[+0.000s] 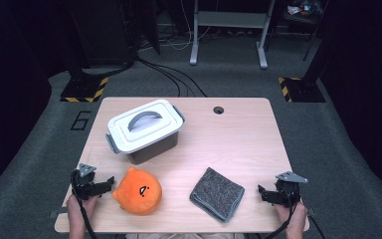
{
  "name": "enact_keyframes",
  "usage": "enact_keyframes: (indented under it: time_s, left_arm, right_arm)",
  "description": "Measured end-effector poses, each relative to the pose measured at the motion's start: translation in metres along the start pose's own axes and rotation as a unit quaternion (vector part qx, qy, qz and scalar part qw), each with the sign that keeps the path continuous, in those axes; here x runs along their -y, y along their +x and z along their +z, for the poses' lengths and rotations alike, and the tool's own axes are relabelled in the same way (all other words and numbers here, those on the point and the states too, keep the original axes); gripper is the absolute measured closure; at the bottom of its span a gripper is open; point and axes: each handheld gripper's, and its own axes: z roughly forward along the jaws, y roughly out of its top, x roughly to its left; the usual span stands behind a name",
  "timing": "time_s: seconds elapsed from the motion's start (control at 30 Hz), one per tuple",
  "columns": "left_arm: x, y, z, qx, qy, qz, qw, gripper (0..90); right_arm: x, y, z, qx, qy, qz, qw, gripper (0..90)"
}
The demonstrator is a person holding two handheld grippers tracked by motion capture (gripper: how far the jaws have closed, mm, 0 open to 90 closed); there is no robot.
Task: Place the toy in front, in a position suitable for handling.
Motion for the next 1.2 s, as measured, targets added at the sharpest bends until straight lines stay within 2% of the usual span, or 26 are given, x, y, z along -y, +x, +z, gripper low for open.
enact_keyframes:
  time_s: [0.63,0.9,1.2]
  left_arm:
    - [0.0001,-0.0004,-0.0002,0.0,0.0,0.001,1.0,12.1]
    - [0.0,-0.0002,-0.0001,-0.001,0.0,0.0,1.0,12.1]
    - [-0.0001,-0.0002,-0.0001,-0.001,0.0,0.0,1.0,12.1]
  right_arm:
    - [0.0,0.0,0.0,0.0,0.0,0.001,1.0,9.8]
    - [-0.0004,-0.0007,0.0006,0.009,0.003,0.005,0.9999,6.0]
    - [-0.0023,-0.0016,0.0006,0.002,0.013,0.005,0.9999,2.5]
